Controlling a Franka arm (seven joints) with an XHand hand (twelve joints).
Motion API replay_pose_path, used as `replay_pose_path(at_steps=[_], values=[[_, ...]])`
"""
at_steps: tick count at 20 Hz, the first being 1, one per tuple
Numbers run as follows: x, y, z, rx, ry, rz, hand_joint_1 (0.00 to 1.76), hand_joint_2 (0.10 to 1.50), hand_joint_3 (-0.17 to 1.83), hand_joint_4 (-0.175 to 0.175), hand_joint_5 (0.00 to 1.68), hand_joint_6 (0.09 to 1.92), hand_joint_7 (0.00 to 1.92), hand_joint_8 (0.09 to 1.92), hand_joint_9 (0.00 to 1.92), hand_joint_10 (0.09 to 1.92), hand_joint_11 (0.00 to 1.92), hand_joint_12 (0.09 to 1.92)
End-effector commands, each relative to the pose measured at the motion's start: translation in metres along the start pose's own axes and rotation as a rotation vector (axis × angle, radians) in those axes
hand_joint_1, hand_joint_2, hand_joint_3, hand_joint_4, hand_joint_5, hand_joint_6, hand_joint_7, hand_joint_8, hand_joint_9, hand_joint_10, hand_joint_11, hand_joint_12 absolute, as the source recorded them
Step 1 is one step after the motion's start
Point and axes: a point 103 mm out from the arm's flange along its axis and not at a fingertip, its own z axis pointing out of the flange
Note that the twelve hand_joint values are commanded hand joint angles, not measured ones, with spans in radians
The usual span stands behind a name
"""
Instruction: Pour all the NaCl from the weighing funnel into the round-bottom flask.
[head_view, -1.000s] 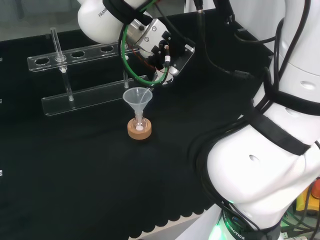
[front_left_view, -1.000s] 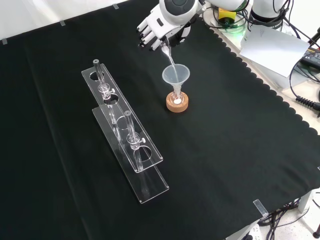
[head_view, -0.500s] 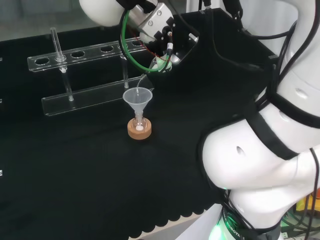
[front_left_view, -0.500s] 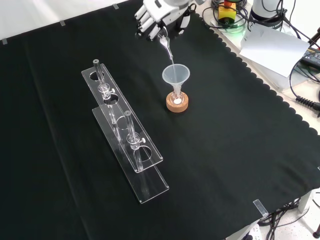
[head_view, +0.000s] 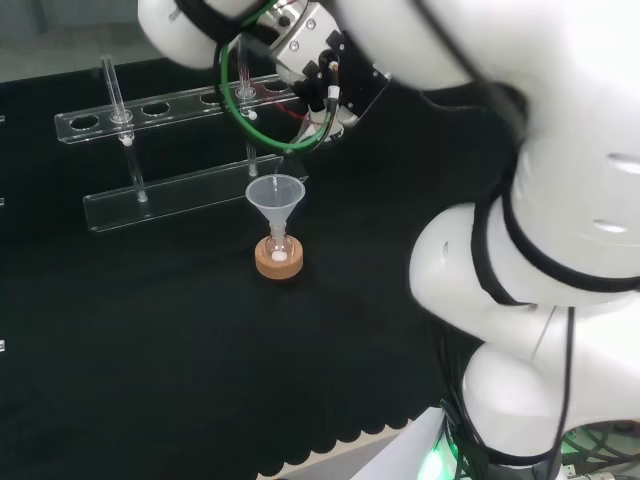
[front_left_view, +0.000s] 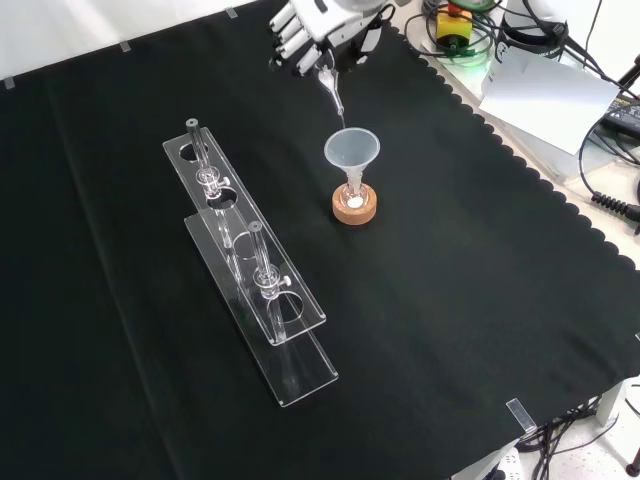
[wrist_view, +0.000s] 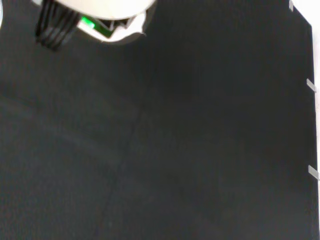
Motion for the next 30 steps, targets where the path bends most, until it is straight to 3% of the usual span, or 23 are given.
replay_pose_path(at_steps=[1,30], values=[[0.027,0.014,0.023,0.053,-0.035,-0.048,1.09,0.63,0.81,0.175,1.15,0.96,0.33,0.68,0.70,0.52,0.55,1.21],[0.035,0.012,0.005,0.046,-0.184,-0.053,1.09,0.63,0.81,0.175,1.15,0.96,0.33,0.67,0.69,0.52,0.55,1.21]])
